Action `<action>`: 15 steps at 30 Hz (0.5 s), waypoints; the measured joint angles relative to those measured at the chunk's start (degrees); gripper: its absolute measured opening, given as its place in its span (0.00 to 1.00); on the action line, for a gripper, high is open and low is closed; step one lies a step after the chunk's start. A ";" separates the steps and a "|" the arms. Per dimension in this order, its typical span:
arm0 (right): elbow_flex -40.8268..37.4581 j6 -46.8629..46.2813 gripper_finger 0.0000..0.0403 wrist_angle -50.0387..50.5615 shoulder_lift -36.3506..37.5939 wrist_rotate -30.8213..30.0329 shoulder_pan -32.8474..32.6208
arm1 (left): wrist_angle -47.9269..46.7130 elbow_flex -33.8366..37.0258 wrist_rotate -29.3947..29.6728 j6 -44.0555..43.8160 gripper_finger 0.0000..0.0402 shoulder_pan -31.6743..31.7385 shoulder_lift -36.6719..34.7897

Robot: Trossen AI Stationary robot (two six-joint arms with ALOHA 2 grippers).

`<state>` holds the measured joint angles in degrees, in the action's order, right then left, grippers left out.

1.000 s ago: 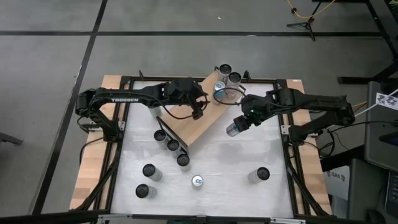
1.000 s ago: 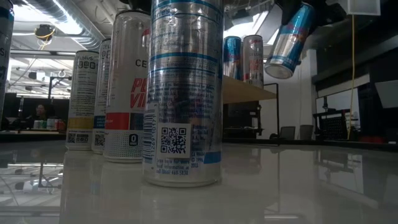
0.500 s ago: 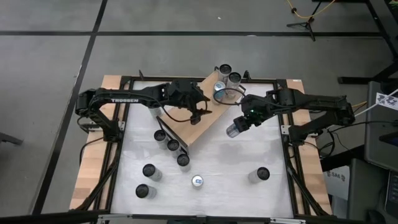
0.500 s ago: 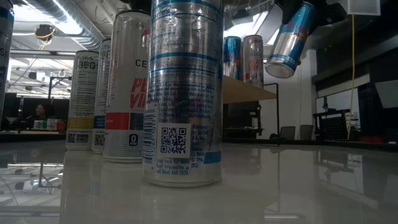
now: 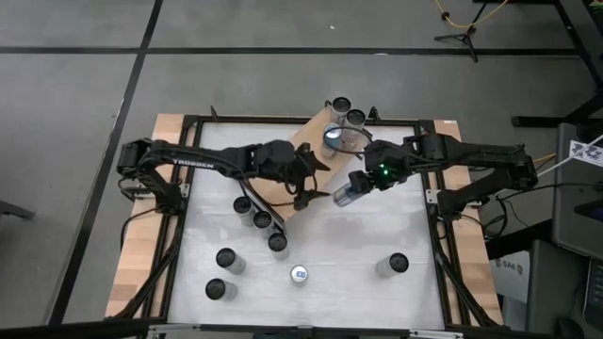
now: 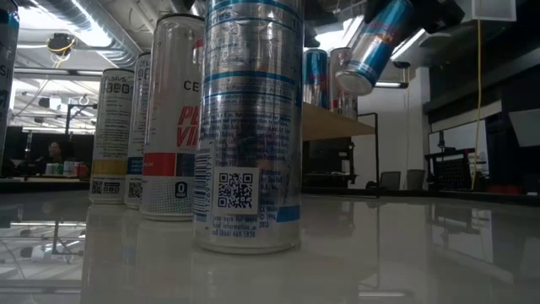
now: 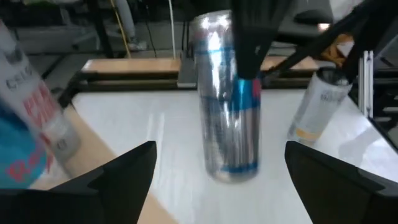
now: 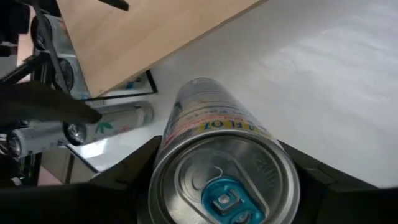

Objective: Place canned beverage on shelf
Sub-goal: Put the blue soda can on the shelf aligned with the other blue soda can

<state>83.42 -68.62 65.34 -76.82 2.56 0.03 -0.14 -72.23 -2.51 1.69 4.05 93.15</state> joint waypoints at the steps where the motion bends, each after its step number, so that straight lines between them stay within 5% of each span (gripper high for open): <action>1: 0.00 -0.16 0.58 -0.15 0.00 0.08 0.00 | 1.37 -0.02 0.83 -0.02 0.87 -0.44 0.35; 15: 0.00 -1.93 0.58 -2.51 0.00 -0.06 -0.02 | 9.00 0.07 4.63 -4.63 0.87 -2.03 4.97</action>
<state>83.42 -70.55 62.83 -76.82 2.49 0.01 8.85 -72.16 2.13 -2.94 2.02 98.13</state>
